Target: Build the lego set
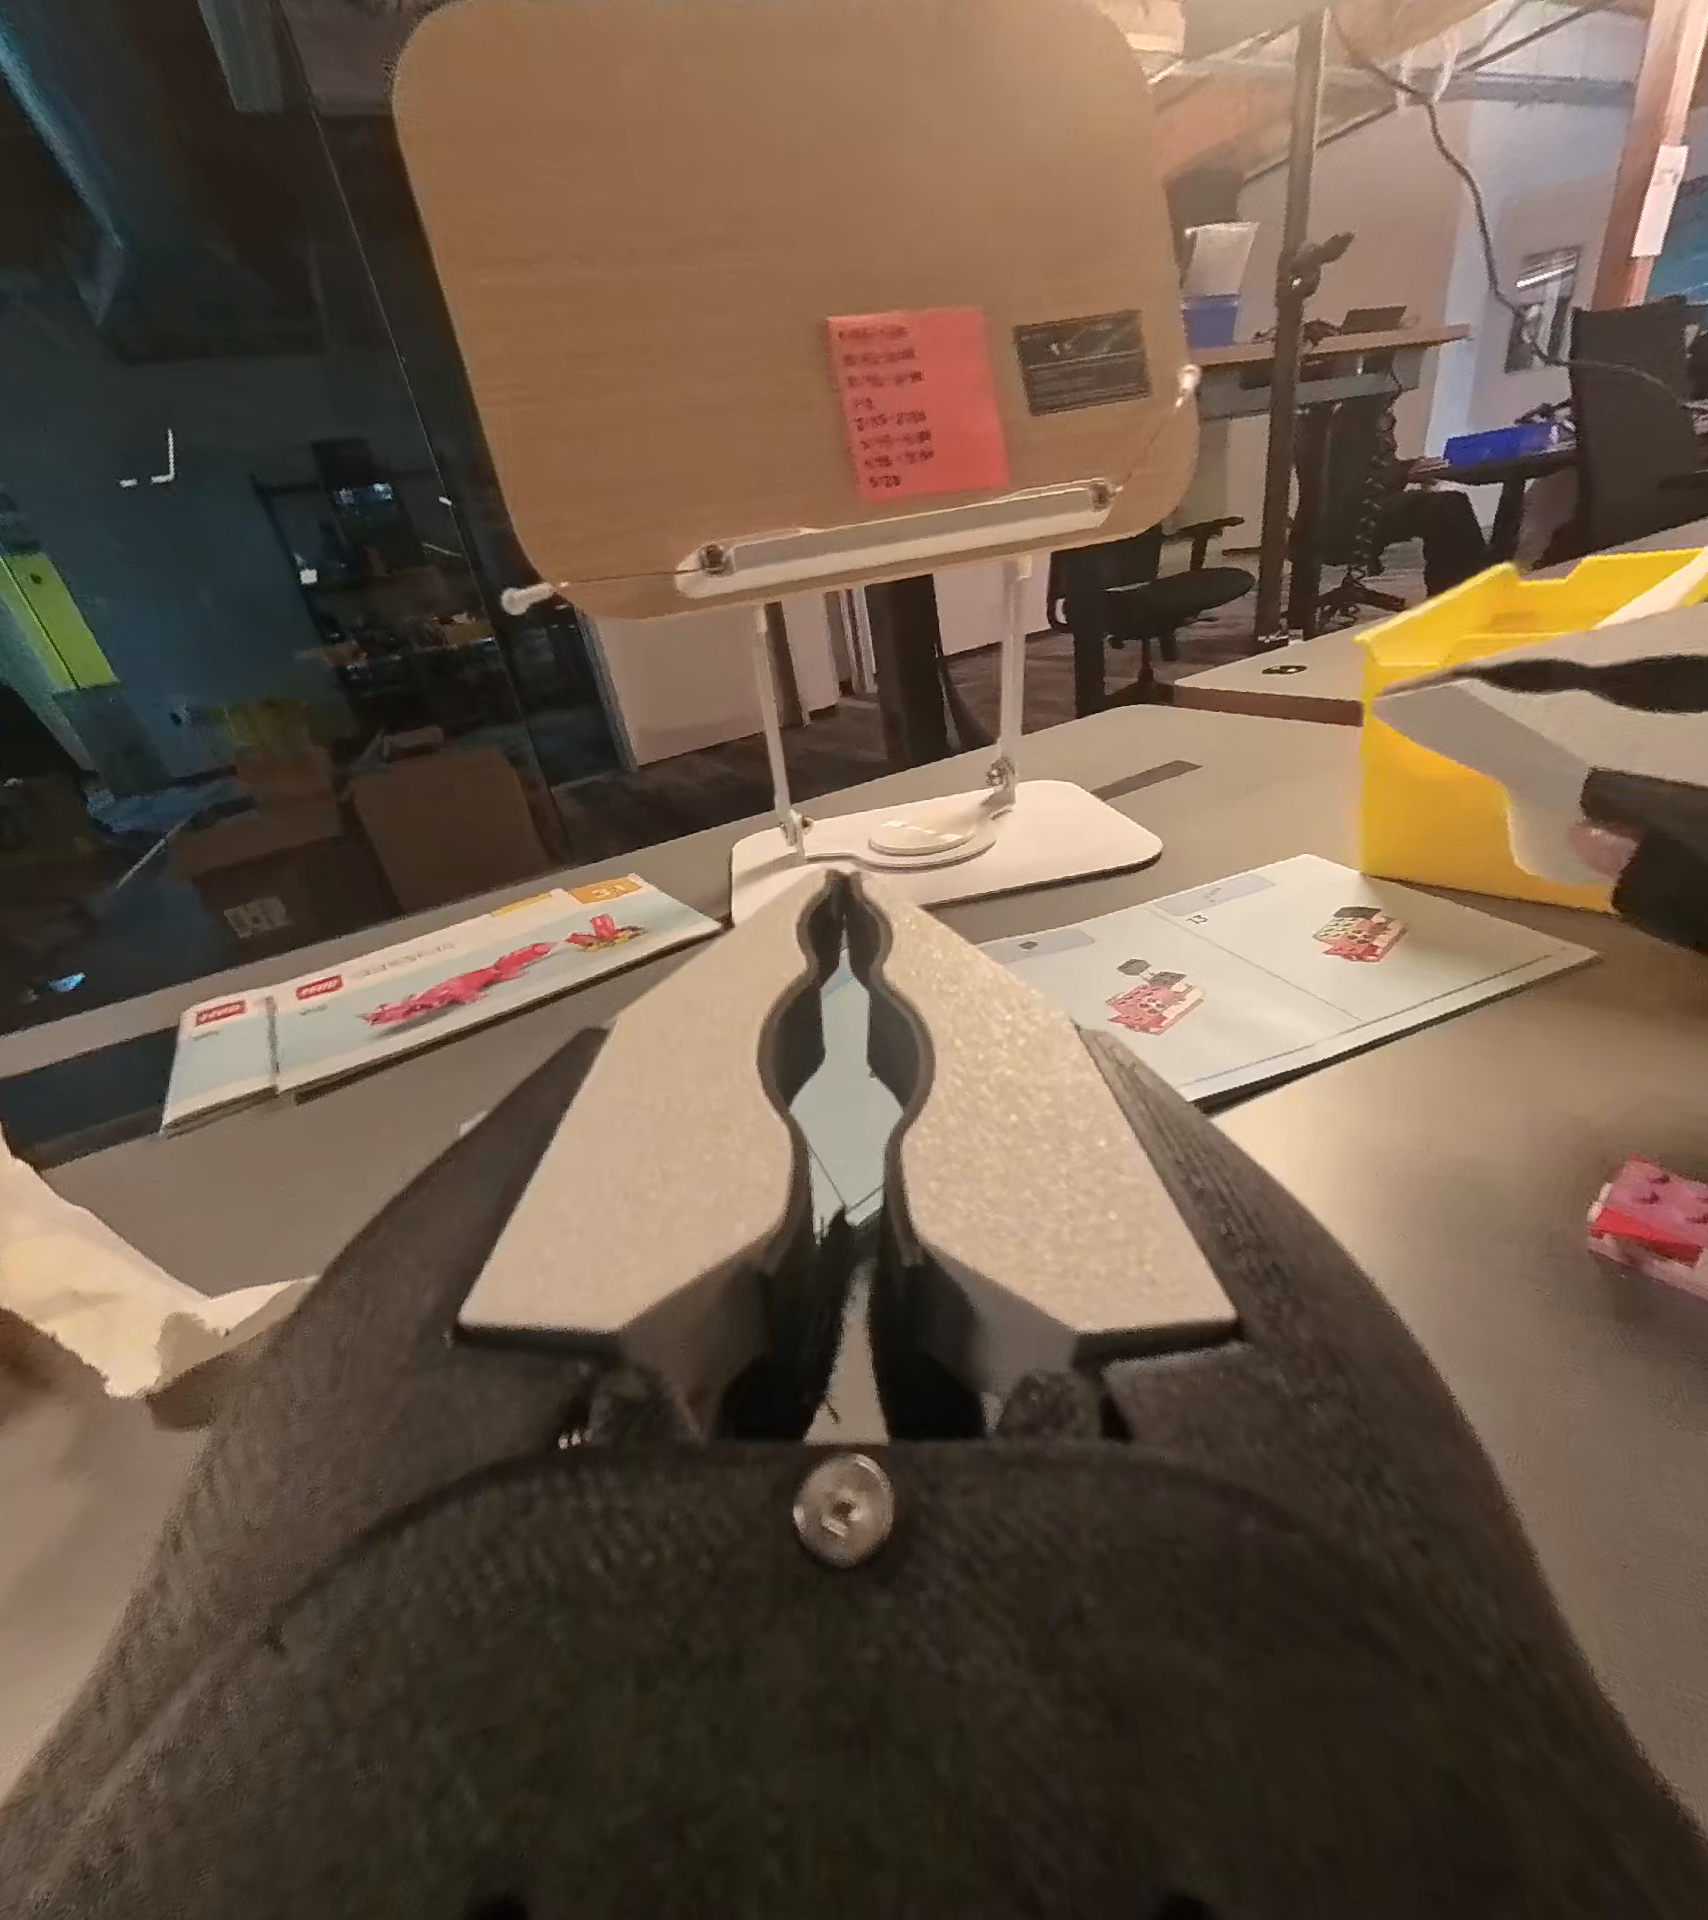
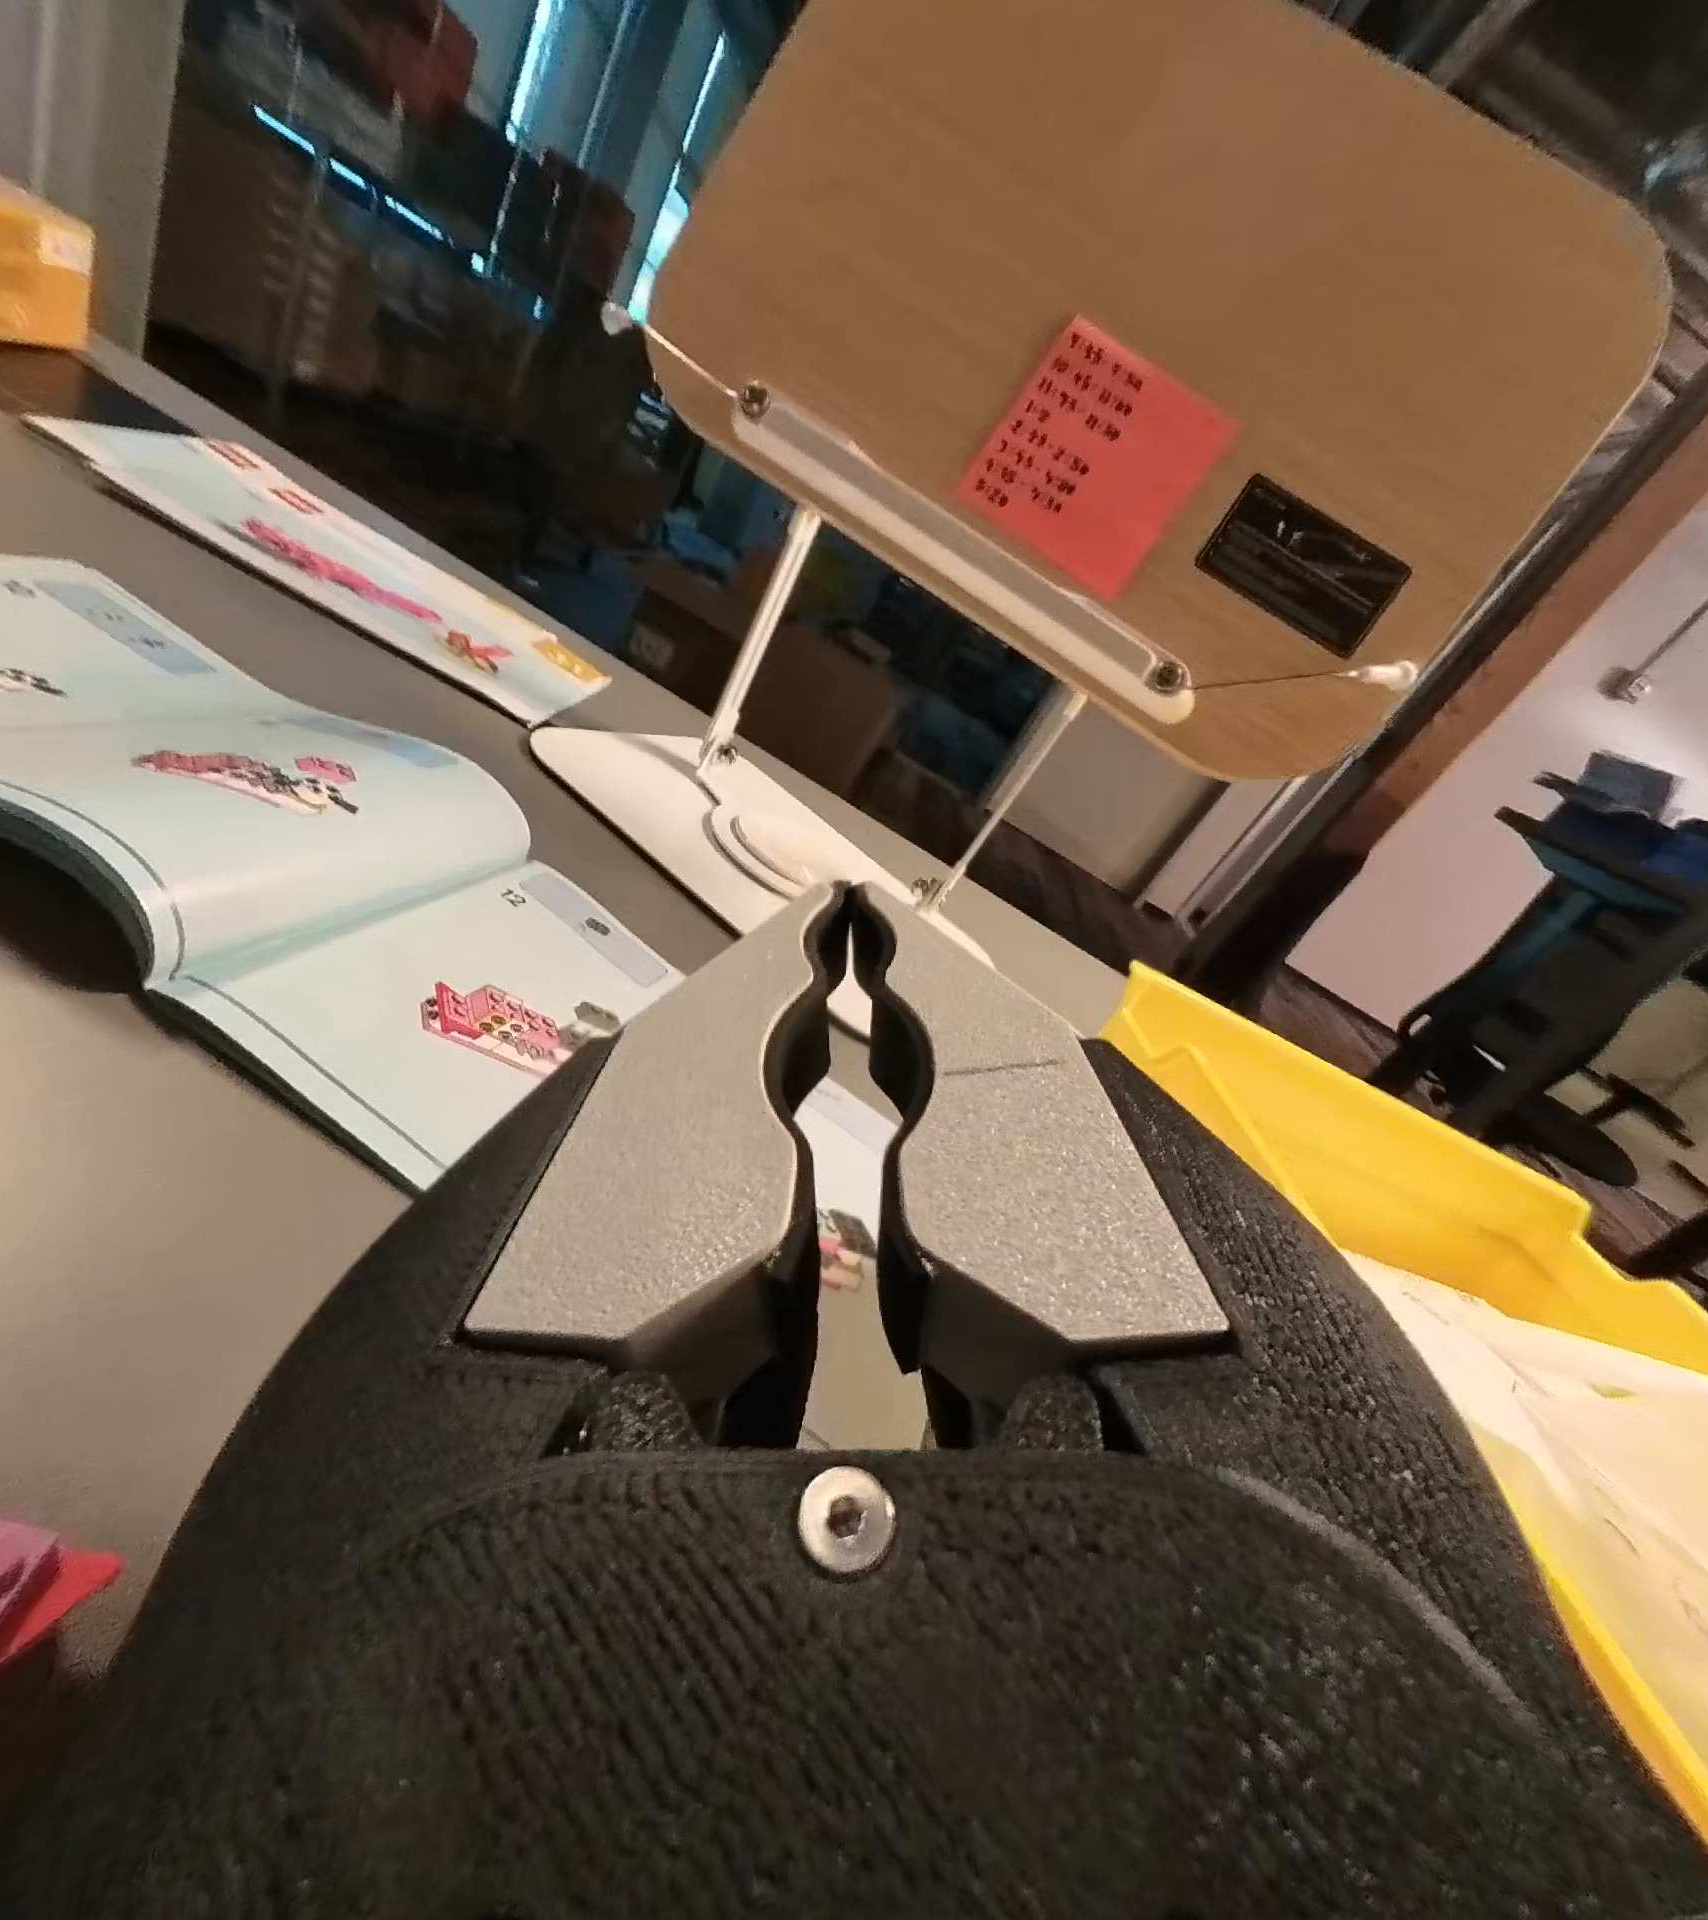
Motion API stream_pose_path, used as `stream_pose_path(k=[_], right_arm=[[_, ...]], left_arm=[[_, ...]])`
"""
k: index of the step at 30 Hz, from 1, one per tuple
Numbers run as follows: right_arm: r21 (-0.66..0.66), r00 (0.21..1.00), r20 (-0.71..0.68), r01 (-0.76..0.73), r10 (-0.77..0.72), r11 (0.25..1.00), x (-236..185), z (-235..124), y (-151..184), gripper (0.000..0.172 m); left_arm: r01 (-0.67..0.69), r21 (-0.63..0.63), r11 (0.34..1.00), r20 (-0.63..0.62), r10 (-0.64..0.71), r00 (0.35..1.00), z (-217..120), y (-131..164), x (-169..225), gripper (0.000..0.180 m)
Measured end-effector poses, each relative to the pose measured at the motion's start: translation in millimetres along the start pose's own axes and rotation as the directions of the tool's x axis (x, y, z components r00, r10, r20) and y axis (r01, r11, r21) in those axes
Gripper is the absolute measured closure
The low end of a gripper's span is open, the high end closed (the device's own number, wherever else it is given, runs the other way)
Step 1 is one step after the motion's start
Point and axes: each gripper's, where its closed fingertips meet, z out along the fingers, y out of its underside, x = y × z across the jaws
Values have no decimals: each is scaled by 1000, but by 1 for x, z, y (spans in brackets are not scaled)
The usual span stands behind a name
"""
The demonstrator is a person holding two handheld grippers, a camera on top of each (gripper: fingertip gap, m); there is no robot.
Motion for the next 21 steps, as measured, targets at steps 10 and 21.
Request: stream_pose_path(k=[10, 21], right_arm=[[-239, 997, -14, -80, 79, 968, 1, 10, 35, 172], [-241, 996, -10, -93, 94, 966, 0, 11, 35, 172]], left_arm=[[-4, -11, 1000, 29, 4, 1000, 1, 2, -5, 180], [16, -59, 998, 77, -11, 997, 4, 8, -11, 180]])
